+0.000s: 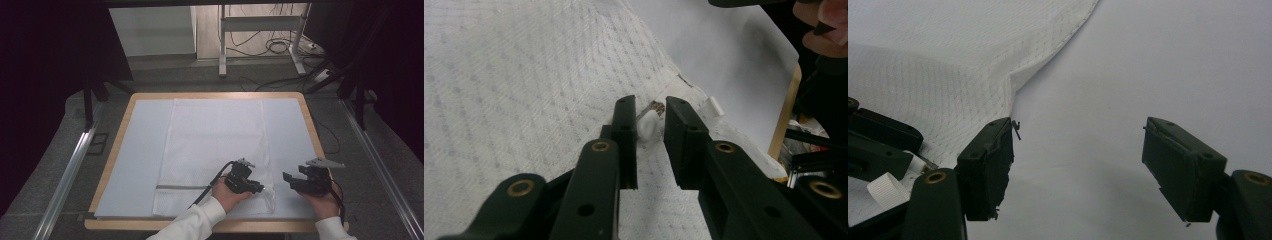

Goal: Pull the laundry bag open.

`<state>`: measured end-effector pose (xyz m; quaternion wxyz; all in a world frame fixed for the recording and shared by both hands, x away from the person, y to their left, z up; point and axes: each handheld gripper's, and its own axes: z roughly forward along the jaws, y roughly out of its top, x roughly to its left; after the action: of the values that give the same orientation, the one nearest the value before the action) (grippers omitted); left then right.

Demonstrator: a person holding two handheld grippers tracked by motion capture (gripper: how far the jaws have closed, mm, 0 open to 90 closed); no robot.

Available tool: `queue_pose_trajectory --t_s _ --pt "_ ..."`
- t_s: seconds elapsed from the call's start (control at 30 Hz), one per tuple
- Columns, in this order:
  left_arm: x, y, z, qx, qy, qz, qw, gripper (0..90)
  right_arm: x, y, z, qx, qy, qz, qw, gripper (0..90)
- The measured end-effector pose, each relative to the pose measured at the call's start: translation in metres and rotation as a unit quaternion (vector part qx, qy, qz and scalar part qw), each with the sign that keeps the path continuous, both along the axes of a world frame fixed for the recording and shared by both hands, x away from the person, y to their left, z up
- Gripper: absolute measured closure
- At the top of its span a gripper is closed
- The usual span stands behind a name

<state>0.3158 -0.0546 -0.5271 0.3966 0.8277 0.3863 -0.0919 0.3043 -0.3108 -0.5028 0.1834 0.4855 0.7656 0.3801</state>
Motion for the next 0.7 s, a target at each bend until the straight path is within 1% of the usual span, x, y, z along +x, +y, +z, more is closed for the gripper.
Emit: queue_pose_trajectory --t_s 0.17,0.27,0.5,0.7 --pt "0.0004 -0.0014 0.0009 -0.002 -0.001 -0.002 1.0000 76.2 0.0002 -0.0003 -0.0002 0.001 0.000 0.000 1.0000 28.3" --pt "0.0010 -0.0025 0.0004 0.002 -0.001 0.000 1.0000 77.5 0.0003 -0.0004 -0.0003 0.001 0.000 -0.001 1.0000 28.3" --pt "-0.0023 -0.0043 0.0019 0.009 -0.015 -0.004 0.9998 79.6 0.0001 -0.0006 0.0003 0.001 -0.001 -0.001 1.0000 28.3" --pt "-0.0037 -0.0065 0.0034 0.006 -0.019 -0.009 0.9998 83.0 0.0003 -0.0008 0.0003 0.001 -0.001 -0.002 1.0000 28.3"
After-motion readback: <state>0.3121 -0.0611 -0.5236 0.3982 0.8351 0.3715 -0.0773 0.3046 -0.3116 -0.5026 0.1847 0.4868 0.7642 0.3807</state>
